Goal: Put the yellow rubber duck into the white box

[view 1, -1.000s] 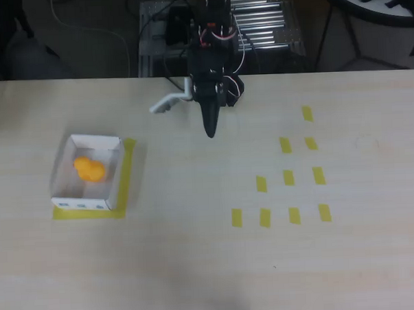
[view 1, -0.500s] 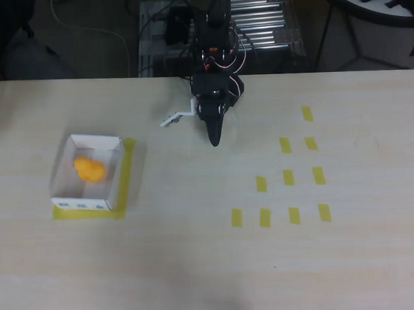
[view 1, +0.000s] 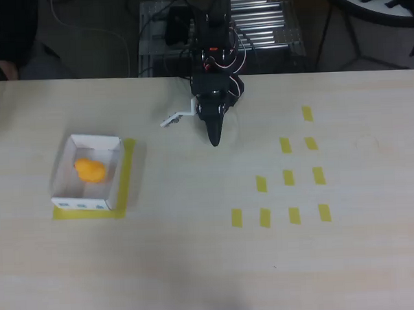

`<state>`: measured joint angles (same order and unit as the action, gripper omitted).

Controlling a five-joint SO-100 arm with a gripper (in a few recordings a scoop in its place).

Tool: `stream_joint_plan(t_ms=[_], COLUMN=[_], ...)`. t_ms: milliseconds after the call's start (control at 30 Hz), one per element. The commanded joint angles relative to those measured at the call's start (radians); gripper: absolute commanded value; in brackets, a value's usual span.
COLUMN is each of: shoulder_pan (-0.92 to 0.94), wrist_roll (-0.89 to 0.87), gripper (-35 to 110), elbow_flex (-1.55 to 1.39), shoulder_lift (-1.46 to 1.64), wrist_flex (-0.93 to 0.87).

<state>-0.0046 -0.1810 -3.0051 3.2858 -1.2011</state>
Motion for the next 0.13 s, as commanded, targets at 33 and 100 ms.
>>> stream_joint_plan(t_ms=[33,100], shoulder_pan=[0.021,0.021], wrist_roll=[-0.023,-0.023], gripper=[0,0], elbow_flex=[-0.008,-0.008], shoulder_lift=[0.049,0.049], wrist_flex=[-0.017,-0.017])
